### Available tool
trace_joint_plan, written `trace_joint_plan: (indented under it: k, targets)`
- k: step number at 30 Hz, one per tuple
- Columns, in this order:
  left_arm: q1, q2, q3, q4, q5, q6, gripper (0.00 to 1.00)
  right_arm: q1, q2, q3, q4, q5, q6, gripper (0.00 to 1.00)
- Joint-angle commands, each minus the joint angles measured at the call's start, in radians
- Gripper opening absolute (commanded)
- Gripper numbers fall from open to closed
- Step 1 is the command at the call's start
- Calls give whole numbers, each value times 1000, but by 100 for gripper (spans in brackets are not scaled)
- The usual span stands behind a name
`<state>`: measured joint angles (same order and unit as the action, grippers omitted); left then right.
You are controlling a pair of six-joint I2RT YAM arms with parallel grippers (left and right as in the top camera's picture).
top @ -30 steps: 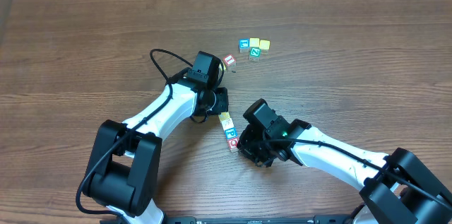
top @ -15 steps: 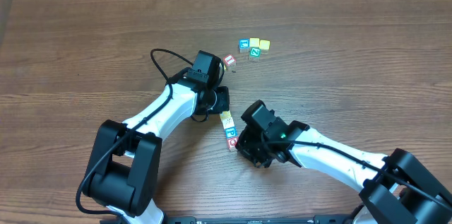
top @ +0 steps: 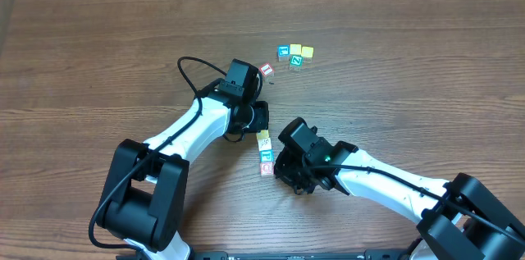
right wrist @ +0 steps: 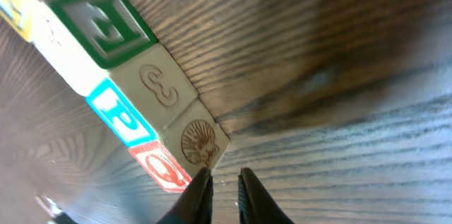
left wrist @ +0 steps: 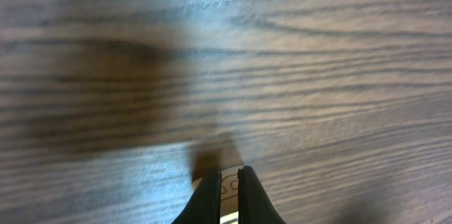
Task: Flip 4 blocks
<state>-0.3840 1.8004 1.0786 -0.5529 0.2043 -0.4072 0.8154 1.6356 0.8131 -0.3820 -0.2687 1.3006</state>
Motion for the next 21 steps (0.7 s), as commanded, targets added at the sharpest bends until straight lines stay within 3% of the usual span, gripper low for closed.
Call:
trace_joint_plan:
  k: [1,7,9,13,21]
  targets:
    - [23,-4,73,-38,-56,30,4,-47,-4,59,-19,14,-168,18]
    - [60,-8,226,-163,-111,30,4,-138,-4,140,-70,-23,-413,19]
    - [64,-8,247,-199,-111,30,4,-159,-3,167,-99,-27,-468,15]
    - [64,-1,249,-253,-112,24,4,-190,-3,211,-167,-16,-521,5]
    - [69,77,249,-395,-57,-39,4,-160,6,220,-206,73,-525,4]
